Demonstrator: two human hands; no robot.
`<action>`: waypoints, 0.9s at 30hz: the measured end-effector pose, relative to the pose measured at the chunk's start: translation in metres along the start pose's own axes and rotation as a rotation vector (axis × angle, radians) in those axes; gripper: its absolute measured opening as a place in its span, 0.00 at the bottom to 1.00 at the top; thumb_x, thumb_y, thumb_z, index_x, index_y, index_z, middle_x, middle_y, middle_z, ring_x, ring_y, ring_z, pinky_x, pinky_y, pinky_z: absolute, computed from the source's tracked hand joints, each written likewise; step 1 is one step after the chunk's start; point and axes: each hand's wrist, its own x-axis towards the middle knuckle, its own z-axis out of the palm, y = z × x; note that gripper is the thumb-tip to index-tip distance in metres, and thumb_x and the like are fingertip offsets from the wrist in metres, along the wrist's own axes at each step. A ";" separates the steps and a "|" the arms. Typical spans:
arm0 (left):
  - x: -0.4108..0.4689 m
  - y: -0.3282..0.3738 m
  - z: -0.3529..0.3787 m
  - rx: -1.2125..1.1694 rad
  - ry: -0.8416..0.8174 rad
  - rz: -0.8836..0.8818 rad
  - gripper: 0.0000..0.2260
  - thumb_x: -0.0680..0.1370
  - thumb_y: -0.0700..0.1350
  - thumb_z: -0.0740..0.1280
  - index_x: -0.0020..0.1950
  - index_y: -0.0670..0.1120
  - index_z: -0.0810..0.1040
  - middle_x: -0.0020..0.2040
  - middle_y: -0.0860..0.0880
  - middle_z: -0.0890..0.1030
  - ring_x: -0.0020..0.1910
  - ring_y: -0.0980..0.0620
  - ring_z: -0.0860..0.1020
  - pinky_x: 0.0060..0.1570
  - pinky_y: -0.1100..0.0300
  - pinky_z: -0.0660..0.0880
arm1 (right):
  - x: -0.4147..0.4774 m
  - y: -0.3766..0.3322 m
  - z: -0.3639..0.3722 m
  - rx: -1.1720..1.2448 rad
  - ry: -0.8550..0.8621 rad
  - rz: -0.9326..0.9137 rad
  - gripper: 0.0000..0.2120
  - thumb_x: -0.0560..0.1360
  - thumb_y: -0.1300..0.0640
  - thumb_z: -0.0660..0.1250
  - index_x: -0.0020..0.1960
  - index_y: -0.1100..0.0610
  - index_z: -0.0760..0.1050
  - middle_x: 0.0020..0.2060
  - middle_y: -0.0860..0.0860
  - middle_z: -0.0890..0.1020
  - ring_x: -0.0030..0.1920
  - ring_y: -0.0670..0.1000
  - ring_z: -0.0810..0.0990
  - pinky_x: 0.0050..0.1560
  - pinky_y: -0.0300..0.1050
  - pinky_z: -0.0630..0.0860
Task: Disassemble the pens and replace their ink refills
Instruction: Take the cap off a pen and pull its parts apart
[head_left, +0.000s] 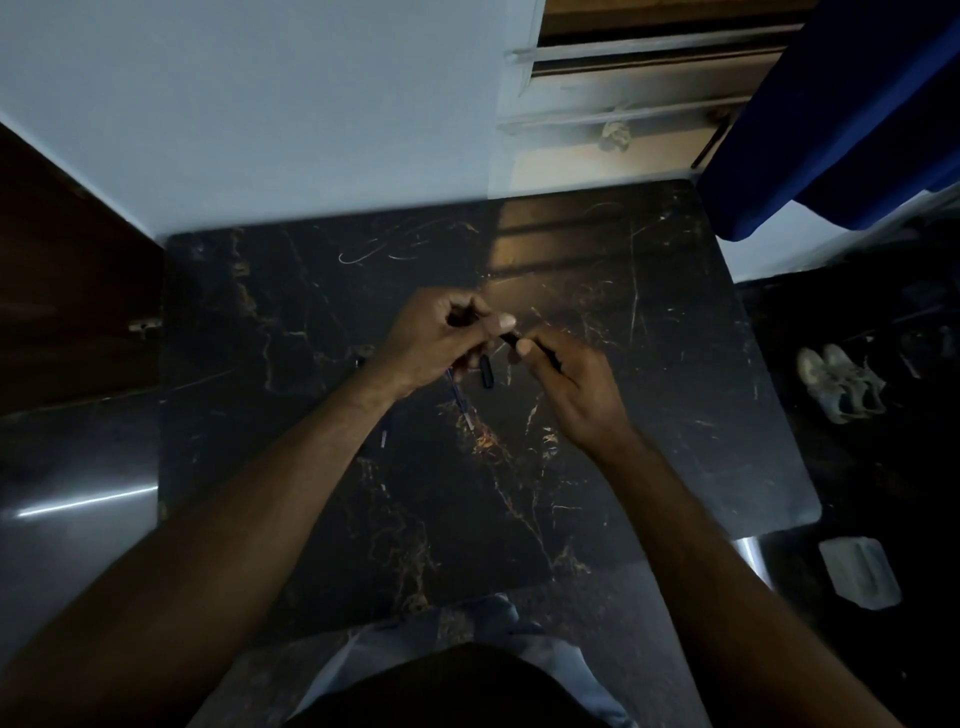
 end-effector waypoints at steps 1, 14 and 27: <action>-0.002 -0.002 0.001 0.021 0.044 0.009 0.11 0.83 0.48 0.74 0.43 0.46 0.84 0.30 0.51 0.82 0.24 0.57 0.77 0.21 0.63 0.72 | 0.001 -0.001 0.000 0.005 -0.002 -0.006 0.15 0.87 0.53 0.61 0.47 0.59 0.79 0.34 0.51 0.76 0.34 0.50 0.74 0.35 0.50 0.70; -0.011 -0.001 -0.010 -0.241 0.048 -0.033 0.04 0.82 0.42 0.75 0.48 0.46 0.86 0.40 0.47 0.86 0.34 0.53 0.83 0.27 0.61 0.80 | 0.029 -0.016 -0.033 0.342 -0.091 -0.002 0.07 0.78 0.68 0.73 0.55 0.69 0.85 0.36 0.52 0.83 0.32 0.38 0.79 0.34 0.30 0.72; -0.011 -0.002 0.000 -0.220 0.164 -0.042 0.10 0.84 0.46 0.73 0.42 0.50 0.83 0.35 0.49 0.83 0.29 0.54 0.80 0.25 0.61 0.77 | 0.034 -0.014 -0.024 0.435 -0.057 -0.004 0.10 0.76 0.71 0.74 0.57 0.72 0.83 0.43 0.58 0.85 0.37 0.40 0.81 0.38 0.31 0.75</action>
